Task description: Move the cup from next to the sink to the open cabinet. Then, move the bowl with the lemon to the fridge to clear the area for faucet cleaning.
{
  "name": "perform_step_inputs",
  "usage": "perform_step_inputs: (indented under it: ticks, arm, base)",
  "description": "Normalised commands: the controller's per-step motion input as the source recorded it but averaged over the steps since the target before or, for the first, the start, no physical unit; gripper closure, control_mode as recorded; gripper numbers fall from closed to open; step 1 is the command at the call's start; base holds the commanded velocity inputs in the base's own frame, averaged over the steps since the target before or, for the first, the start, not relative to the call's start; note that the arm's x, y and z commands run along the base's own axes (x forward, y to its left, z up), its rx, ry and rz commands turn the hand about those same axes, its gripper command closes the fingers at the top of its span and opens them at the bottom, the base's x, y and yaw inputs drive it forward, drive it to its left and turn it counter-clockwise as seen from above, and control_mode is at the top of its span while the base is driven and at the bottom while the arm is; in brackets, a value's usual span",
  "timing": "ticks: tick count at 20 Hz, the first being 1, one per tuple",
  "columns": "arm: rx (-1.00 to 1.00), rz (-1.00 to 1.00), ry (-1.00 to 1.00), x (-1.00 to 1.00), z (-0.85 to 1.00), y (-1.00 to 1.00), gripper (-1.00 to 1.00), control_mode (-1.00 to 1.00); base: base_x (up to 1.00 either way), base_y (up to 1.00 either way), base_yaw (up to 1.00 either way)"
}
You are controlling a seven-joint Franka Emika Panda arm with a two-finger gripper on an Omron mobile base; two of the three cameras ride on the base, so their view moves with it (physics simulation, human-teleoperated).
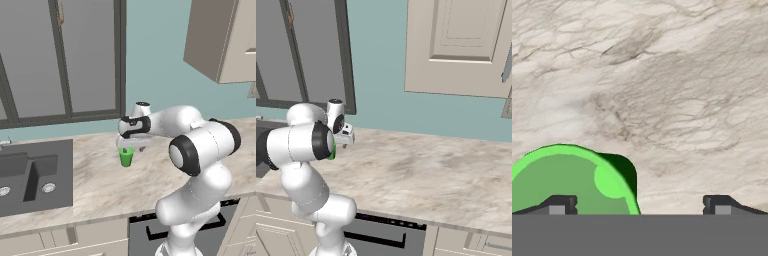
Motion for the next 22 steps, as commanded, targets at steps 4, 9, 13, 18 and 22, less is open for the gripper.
perform_step_inputs:
  ticks: [4, 9, 13, 18, 22]
  arm:
    - [0.0, 0.0, 0.0, 0.0, -0.01, 0.0, -1.0, -1.0]
    - [0.0, 0.0, 0.0, -0.13, 0.0, -0.05, -1.0, -1.0]
    - [0.0, 0.0, 0.0, -0.09, -0.01, -0.1, -1.0, -1.0]
    - [0.0, 0.0, -0.01, -0.01, 0.0, -0.09, -1.0, -1.0]
    - [0.0, 0.0, 0.0, 0.2, 0.0, 0.0, -1.0, -1.0]
  base:
    - [0.0, 0.0, 0.0]
    - [0.0, 0.0, 0.0]
    - [0.0, 0.0, 0.0]
    - [0.0, 0.0, 0.0]
    - [0.0, 0.0, 0.0]
